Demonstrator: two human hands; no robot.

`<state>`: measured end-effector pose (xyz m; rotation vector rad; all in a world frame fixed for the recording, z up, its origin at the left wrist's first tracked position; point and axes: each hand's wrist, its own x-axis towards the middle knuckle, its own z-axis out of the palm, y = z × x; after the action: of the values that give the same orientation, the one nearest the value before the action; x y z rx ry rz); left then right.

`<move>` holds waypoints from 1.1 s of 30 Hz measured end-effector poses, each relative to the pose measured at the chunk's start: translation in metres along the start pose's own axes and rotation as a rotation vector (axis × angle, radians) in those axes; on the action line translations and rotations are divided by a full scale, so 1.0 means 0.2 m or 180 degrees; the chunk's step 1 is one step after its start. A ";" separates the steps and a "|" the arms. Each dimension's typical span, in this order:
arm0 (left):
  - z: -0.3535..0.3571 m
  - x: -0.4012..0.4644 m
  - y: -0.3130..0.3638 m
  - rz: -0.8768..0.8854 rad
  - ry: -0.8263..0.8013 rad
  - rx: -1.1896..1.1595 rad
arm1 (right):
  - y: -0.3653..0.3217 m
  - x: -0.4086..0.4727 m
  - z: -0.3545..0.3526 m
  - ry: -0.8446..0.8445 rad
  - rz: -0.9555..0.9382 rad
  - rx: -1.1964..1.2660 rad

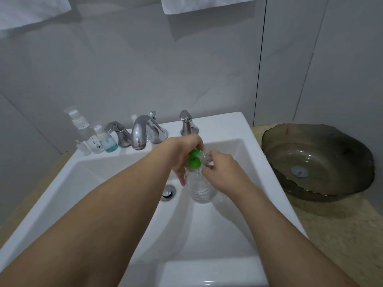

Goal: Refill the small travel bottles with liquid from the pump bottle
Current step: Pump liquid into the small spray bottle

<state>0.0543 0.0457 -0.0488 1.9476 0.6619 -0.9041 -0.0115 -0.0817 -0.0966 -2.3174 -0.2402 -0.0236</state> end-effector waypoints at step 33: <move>0.11 -0.04 -0.07 0.0379 0.0989 0.0204 | 0.03 0.00 0.03 -0.0071 0.0114 -0.0208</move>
<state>0.0328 0.0318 -0.0578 2.1836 0.6910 -0.5602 -0.0102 -0.0820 -0.1053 -2.3874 -0.2118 0.0125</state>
